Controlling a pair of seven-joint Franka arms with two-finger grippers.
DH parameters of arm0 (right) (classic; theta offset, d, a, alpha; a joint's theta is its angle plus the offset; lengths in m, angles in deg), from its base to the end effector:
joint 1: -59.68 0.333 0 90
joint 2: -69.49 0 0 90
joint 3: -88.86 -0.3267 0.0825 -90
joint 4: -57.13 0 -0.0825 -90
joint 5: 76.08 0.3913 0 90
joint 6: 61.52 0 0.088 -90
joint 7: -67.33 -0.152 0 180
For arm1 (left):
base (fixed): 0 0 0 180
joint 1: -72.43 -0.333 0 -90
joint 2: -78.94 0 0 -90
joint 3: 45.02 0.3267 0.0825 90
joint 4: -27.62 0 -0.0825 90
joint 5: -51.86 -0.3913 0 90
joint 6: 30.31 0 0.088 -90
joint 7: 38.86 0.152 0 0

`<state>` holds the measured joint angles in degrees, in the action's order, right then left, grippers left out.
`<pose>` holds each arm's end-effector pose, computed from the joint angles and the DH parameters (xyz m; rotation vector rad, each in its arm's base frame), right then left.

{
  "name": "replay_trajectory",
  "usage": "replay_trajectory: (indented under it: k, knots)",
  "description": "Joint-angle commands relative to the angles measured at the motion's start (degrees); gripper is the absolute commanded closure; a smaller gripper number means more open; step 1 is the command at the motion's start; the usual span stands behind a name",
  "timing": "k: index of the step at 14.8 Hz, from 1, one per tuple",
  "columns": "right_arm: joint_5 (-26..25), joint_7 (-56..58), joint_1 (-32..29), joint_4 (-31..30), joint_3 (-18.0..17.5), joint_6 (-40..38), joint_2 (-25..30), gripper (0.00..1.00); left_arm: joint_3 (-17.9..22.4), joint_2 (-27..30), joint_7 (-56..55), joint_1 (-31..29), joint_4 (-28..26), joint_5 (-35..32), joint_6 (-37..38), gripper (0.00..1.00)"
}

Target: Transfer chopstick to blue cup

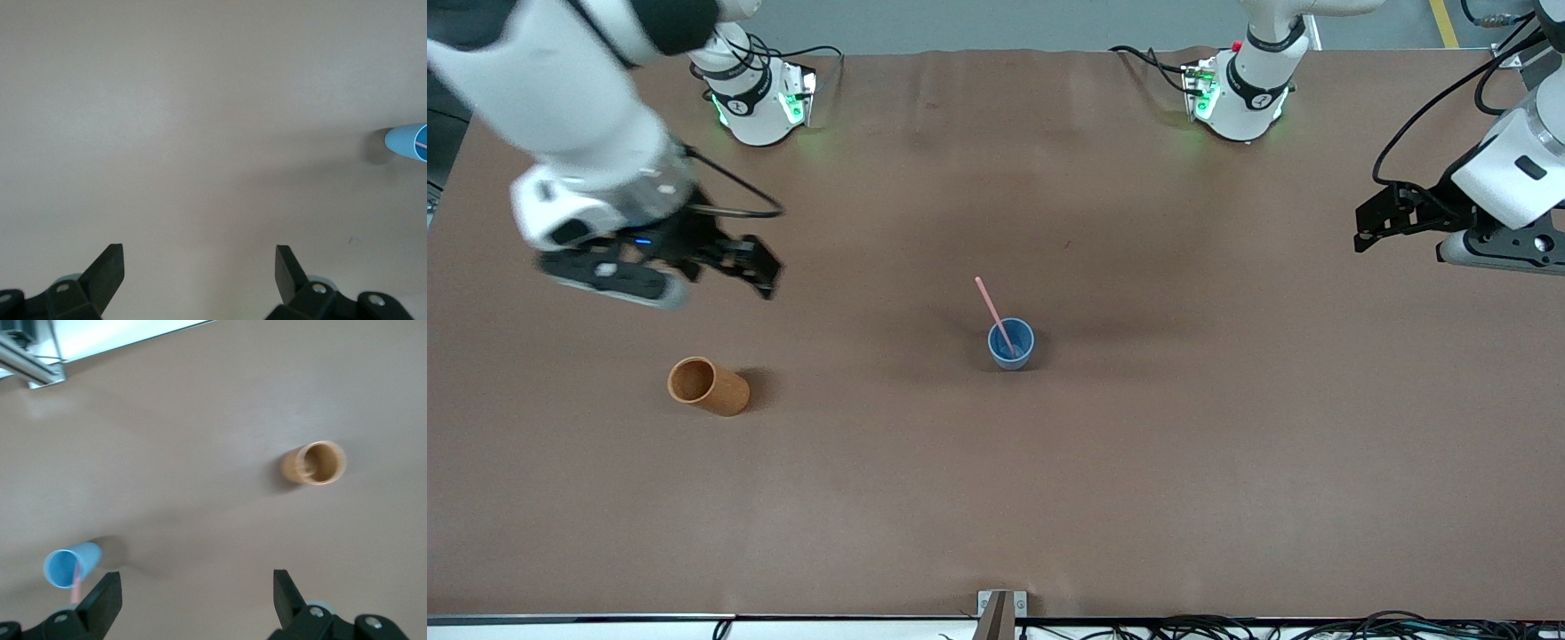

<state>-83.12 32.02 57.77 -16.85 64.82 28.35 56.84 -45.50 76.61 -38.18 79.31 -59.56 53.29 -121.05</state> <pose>0.6008 0.1919 0.6024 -3.1089 0.3865 -0.1280 0.5723 -0.0776 0.5919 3.1073 -0.2183 0.0311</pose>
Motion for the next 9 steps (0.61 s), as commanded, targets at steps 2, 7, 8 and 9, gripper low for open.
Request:
replay_trajectory:
  k: [2,7,8,9]
  knots:
    - [2.9,15.1,-0.3,-5.8,9.9,-1.3,7.3,0.00,-0.4,-0.7,-0.3,-0.2,1.1,0.7,-0.5,0.00]
    - [7.3,33.2,-0.2,-10.8,21.1,-5.1,15.3,0.00,-0.3,-0.7,-0.3,-0.2,1.1,0.7,-0.5,0.00]
    - [7.3,35.1,-0.2,-10.8,22.4,-6.0,15.6,0.00,-0.3,-0.7,-0.4,0.0,1.2,0.3,-0.5,0.00]
    - [7.3,37.2,-0.2,-10.7,23.2,-6.4,15.6,0.00,-0.3,-0.7,-0.5,0.0,1.3,0.3,-0.5,0.00]
